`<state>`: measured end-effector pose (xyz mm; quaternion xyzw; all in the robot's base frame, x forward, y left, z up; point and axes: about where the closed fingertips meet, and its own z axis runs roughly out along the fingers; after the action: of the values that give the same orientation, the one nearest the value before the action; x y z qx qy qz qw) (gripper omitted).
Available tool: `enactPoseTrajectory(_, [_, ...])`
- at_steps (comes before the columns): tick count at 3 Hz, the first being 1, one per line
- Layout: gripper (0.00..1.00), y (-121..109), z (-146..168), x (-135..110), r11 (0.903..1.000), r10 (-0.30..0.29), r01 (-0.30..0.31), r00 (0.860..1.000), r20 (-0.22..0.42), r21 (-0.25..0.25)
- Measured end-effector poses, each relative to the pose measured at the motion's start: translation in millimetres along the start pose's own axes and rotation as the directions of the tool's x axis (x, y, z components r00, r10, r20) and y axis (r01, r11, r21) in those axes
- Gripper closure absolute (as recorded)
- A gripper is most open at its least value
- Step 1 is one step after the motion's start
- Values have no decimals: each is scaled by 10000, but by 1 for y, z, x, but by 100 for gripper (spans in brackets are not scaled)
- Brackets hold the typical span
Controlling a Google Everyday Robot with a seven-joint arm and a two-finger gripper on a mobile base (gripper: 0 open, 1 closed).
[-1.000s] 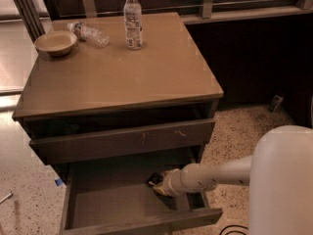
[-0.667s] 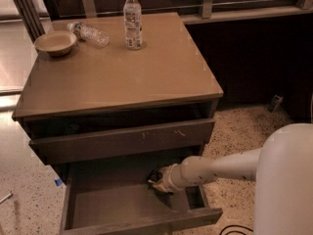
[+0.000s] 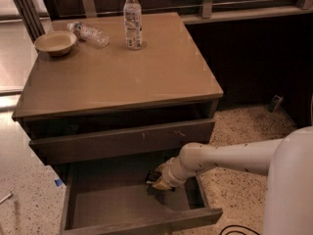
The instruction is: Pick rxbar chocolate from middle drawer and place on counter
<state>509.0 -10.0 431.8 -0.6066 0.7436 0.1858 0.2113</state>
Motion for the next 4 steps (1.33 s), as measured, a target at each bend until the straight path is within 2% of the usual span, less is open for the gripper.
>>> enactPoseTrajectory(1, [100, 0, 0, 0, 10000, -2, 2, 10000, 0, -2])
enactPoseTrajectory(2, [100, 20, -19, -14, 9986, -285, 287, 9996, 44, -449])
enactPoseTrajectory(3, [100, 36, -57, -36, 9968, -589, 590, 9983, 27, -538])
enactPoseTrajectory(4, [100, 52, -105, -81, 9917, -1192, 1172, 9921, -379, -525])
